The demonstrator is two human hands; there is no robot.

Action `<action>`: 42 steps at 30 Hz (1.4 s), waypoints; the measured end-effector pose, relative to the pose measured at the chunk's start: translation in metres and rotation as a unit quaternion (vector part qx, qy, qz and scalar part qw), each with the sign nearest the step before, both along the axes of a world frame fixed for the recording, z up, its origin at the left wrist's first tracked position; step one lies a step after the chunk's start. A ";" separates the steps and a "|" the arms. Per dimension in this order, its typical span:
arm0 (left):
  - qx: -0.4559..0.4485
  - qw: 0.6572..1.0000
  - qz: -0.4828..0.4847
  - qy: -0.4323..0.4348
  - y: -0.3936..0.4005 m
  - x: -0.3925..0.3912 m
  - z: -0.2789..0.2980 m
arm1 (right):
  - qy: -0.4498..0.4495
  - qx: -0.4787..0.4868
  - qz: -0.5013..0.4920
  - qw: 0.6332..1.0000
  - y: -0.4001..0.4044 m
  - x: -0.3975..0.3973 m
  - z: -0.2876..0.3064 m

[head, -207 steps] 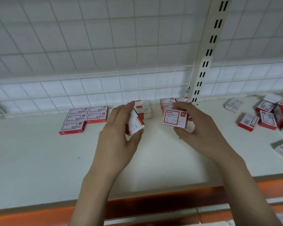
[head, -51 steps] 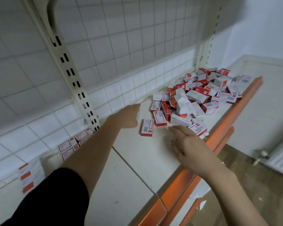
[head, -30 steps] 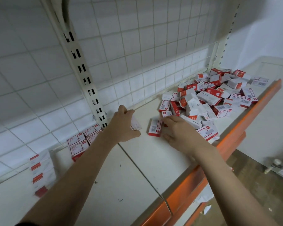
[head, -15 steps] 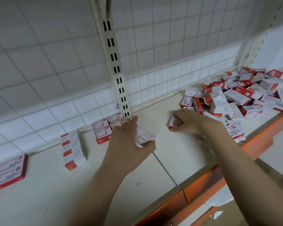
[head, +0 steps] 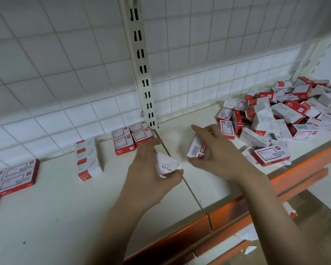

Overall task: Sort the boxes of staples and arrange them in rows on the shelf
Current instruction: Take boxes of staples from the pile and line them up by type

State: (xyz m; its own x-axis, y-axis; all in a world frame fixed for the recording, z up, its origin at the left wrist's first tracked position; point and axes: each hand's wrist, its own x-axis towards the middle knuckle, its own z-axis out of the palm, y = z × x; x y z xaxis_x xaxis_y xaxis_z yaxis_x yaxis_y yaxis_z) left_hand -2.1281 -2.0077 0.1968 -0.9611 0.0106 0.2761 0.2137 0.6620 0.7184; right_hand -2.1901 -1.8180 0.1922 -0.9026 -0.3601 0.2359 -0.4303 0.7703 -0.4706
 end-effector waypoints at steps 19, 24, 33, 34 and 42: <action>0.137 0.967 0.207 -0.055 -0.042 0.061 -0.004 | -0.071 -0.128 0.139 0.979 -0.063 0.014 -0.011; 0.169 0.961 0.214 -0.048 -0.059 0.074 -0.006 | -0.124 -0.148 0.171 0.966 -0.082 0.024 -0.015; 0.204 0.938 0.276 -0.039 -0.111 0.097 -0.006 | -0.134 -0.101 0.208 0.964 -0.124 0.053 -0.012; 0.209 0.937 0.279 -0.035 -0.121 0.100 -0.006 | -0.128 -0.098 0.201 0.966 -0.131 0.058 -0.011; 0.226 0.944 0.239 -0.014 -0.199 0.135 -0.001 | -0.111 -0.085 0.134 0.981 -0.197 0.101 0.002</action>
State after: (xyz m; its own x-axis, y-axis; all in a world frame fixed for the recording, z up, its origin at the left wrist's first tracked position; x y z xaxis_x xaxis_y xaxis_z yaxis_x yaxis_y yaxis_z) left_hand -1.9930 -2.2067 0.1957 -0.8335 -0.5387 0.1225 -0.0555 0.3024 0.9516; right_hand -2.0886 -2.0149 0.1941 -0.8166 -0.5641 0.1223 -0.4796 0.5452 -0.6876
